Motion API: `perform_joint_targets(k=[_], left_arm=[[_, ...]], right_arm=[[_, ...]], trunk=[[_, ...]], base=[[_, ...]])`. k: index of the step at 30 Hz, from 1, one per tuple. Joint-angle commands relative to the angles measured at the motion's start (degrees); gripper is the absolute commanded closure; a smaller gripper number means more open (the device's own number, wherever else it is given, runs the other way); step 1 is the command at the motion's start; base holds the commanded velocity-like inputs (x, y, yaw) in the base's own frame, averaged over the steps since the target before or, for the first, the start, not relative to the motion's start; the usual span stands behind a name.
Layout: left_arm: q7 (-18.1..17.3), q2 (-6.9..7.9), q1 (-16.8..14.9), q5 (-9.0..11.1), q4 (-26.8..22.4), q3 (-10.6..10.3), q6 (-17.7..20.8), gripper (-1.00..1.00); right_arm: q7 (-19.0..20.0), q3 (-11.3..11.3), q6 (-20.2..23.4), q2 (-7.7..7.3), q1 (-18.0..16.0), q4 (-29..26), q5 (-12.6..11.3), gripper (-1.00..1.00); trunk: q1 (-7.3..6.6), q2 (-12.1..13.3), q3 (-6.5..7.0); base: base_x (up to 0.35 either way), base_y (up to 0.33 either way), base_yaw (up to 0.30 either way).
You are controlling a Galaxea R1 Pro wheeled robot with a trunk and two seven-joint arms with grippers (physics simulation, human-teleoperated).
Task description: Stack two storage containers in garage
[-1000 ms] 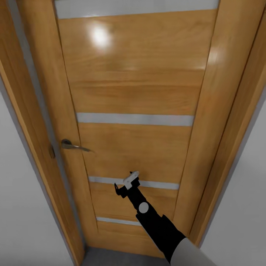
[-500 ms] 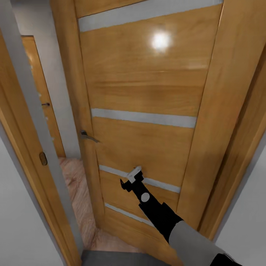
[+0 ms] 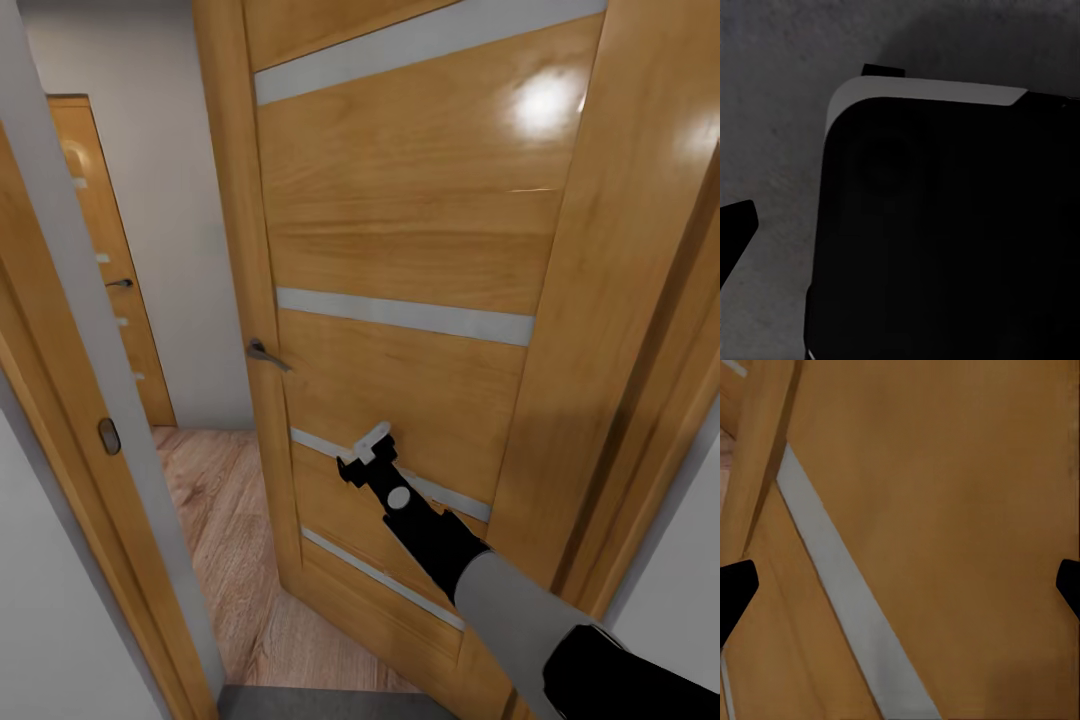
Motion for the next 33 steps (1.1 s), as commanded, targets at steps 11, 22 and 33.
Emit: perform_joint_targets(k=[11,22,33], left_arm=[[0.0,0.07,0.0,0.5,0.0,0.1,-0.1,-1.0],[0.0,0.07,0.0,0.5,0.0,0.1,-0.1,-1.0],[0.0,0.07,0.0,0.5,0.0,0.1,-0.1,-1.0]], right_arm=[[-0.6,0.8,0.5,0.0,0.2,-3.5,-2.9,-1.0],[-1.9,7.7,-0.2,0.0,0.0,-7.5,-12.8,-1.0],[-5.3,10.1,-2.4,0.0,0.0,-8.3,-13.1,-1.0]], trunk=[[0.0,0.0,-0.05],[0.0,0.0,-0.05],[0.0,0.0,-0.05]], base=[[0.0,0.0,0.0],[0.0,0.0,0.0],[0.0,0.0,0.0]])
